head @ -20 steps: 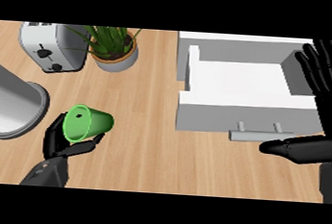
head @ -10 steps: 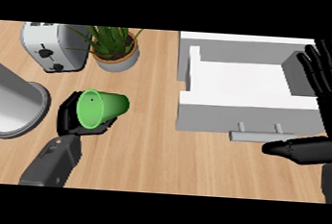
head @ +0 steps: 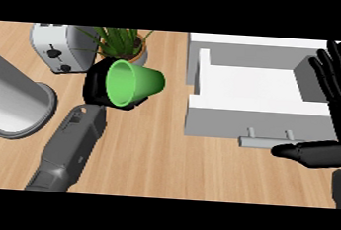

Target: Pick up the cup, place it into the drawer and close the drawer

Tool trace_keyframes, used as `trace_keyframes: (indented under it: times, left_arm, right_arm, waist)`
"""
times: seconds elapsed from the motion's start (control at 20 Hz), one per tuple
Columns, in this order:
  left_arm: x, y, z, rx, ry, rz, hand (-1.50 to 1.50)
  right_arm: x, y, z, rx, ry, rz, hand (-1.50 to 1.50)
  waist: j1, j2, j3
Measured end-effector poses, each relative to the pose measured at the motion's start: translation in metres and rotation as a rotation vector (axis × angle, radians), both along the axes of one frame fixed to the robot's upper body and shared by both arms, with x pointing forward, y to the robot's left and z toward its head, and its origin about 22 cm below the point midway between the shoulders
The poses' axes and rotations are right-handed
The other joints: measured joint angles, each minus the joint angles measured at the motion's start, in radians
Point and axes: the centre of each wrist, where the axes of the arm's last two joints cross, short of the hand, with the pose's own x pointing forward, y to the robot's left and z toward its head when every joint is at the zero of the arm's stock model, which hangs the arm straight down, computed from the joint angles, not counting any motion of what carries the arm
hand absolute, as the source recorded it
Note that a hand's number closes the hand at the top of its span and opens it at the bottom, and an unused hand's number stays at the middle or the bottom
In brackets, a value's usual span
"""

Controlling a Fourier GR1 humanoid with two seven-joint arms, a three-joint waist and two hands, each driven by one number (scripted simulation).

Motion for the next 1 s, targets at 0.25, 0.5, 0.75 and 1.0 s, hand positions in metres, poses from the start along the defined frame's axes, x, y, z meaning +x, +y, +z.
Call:
trace_keyframes:
  times: [0.25, 0.5, 0.75, 1.0]
  left_arm:
    - [0.027, -0.043, 0.065, 0.028, -0.025, -0.075, 1.50]
    - [0.037, -0.084, 0.124, 0.072, -0.030, -0.099, 1.50]
    - [0.044, -0.127, 0.177, 0.120, 0.002, -0.083, 1.50]
    - [0.050, -0.158, 0.202, 0.185, 0.098, -0.055, 1.50]
  right_arm:
    - [-0.001, 0.003, -0.002, -0.002, 0.005, -0.010, -1.50]
    - [-0.001, -0.002, -0.005, -0.002, -0.006, -0.010, -1.50]
    - [0.000, -0.004, -0.003, -0.002, -0.011, -0.003, -1.50]
    - [0.007, 0.001, -0.002, 0.001, -0.019, 0.014, -1.50]
  waist:
    - [0.000, 0.000, 0.000]
    - [-0.009, 0.001, 0.000]
    - [-0.024, 0.006, 0.000]
    - [-0.044, 0.012, 0.000]
